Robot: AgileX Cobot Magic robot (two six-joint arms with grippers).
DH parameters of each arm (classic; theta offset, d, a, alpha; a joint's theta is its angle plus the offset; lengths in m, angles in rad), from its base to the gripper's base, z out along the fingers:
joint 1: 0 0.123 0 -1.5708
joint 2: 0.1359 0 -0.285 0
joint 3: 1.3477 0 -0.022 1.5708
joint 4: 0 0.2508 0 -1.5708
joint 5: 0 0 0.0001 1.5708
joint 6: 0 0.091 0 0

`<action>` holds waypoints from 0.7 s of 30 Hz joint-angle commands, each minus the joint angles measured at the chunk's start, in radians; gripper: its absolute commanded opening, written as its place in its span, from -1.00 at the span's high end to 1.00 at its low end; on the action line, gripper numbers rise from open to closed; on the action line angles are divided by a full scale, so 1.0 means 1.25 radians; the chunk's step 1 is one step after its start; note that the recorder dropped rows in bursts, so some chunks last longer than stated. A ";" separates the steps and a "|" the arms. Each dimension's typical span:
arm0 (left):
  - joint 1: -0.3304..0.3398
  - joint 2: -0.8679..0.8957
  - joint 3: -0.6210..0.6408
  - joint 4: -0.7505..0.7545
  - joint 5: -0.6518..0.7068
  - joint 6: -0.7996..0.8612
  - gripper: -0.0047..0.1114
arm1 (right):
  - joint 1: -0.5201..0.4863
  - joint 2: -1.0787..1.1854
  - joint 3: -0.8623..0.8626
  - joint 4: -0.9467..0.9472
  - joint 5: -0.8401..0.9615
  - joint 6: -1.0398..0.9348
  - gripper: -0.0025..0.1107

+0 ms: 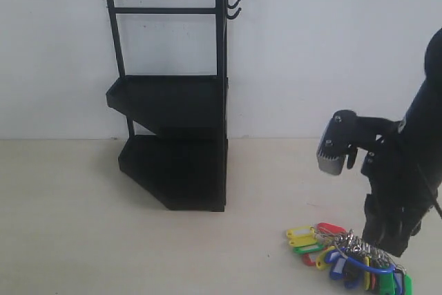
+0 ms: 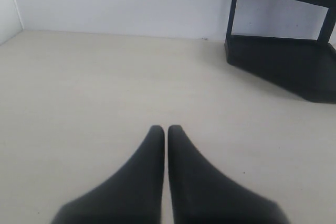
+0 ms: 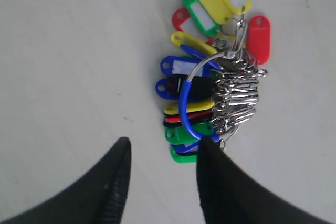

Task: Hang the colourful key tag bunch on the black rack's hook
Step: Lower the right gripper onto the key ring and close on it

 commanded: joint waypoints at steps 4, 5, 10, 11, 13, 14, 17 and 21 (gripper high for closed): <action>0.003 0.003 -0.002 -0.006 -0.006 0.000 0.84 | 0.003 0.098 -0.005 -0.022 -0.023 0.011 0.15; 0.003 0.003 -0.002 -0.006 -0.006 0.000 0.84 | 0.003 0.107 -0.005 -0.026 -0.032 0.013 0.14; 0.003 0.003 -0.002 -0.006 -0.006 0.000 0.84 | 0.003 0.151 -0.005 -0.048 -0.054 0.026 0.14; 0.003 0.003 -0.002 -0.006 -0.006 0.000 0.84 | 0.003 0.160 -0.005 -0.050 -0.056 0.026 0.14; 0.003 0.003 -0.002 -0.006 -0.006 0.000 0.84 | 0.003 0.172 -0.005 -0.057 -0.058 0.026 0.14; 0.003 0.003 -0.002 -0.006 -0.006 0.000 0.84 | 0.003 0.179 -0.005 -0.065 -0.062 0.028 0.14; 0.003 0.003 -0.002 -0.006 -0.006 0.000 0.84 | 0.003 0.200 -0.005 -0.069 -0.095 0.028 0.14; 0.003 0.003 -0.002 -0.006 -0.006 0.000 0.84 | 0.003 0.226 -0.005 -0.069 -0.142 0.028 0.14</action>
